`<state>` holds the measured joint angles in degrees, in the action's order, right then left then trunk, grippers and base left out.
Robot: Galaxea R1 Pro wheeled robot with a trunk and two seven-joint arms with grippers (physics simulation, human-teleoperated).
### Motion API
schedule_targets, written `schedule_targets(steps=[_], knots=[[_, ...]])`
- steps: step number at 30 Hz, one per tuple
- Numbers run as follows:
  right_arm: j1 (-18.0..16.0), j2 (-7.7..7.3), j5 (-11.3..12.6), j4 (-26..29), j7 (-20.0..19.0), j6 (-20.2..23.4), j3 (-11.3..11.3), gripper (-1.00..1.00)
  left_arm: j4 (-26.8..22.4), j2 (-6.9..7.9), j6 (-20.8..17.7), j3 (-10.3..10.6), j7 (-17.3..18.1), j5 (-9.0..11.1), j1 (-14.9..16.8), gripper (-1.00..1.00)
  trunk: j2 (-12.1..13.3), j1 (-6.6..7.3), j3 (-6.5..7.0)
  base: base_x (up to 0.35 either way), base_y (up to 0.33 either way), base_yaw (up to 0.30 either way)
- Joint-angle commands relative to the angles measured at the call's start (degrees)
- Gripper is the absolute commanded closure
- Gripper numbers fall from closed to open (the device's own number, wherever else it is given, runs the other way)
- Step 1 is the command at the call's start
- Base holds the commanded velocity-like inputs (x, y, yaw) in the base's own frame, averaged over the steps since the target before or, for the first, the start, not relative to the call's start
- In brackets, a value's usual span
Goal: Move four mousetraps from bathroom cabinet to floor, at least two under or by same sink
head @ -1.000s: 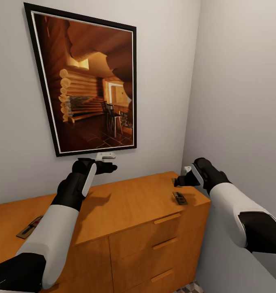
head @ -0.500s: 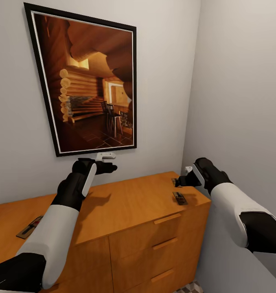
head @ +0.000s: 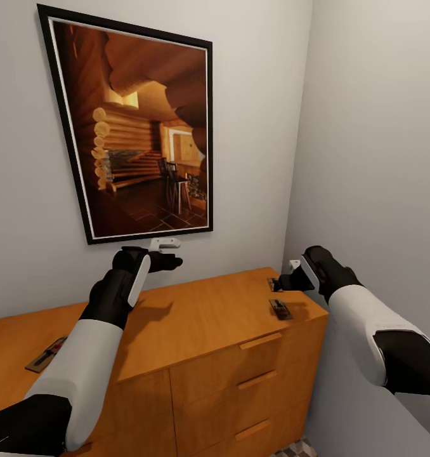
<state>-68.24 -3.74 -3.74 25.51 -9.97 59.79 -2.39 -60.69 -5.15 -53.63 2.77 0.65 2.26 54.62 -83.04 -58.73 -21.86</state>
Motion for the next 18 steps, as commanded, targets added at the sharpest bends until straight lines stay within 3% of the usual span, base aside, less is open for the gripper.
schedule_targets(steps=[1, 18], knots=[[-0.02, -0.06, -0.42, 0.07, -0.49, 0.21, -0.25, -1.00, -0.04, -0.01, -0.25, -0.01, -0.03, 0.20, 0.04, -1.00, -0.04, 0.00, -0.07, 0.000, 0.000, 0.000], [-0.02, 0.16, -0.47, 0.15, -0.42, 0.21, -0.32, -1.00, 0.39, -0.03, -0.25, 0.01, -0.03, 0.20, 0.04, -1.00, -0.04, 0.00, -0.07, 0.000, 0.000, 0.000]])
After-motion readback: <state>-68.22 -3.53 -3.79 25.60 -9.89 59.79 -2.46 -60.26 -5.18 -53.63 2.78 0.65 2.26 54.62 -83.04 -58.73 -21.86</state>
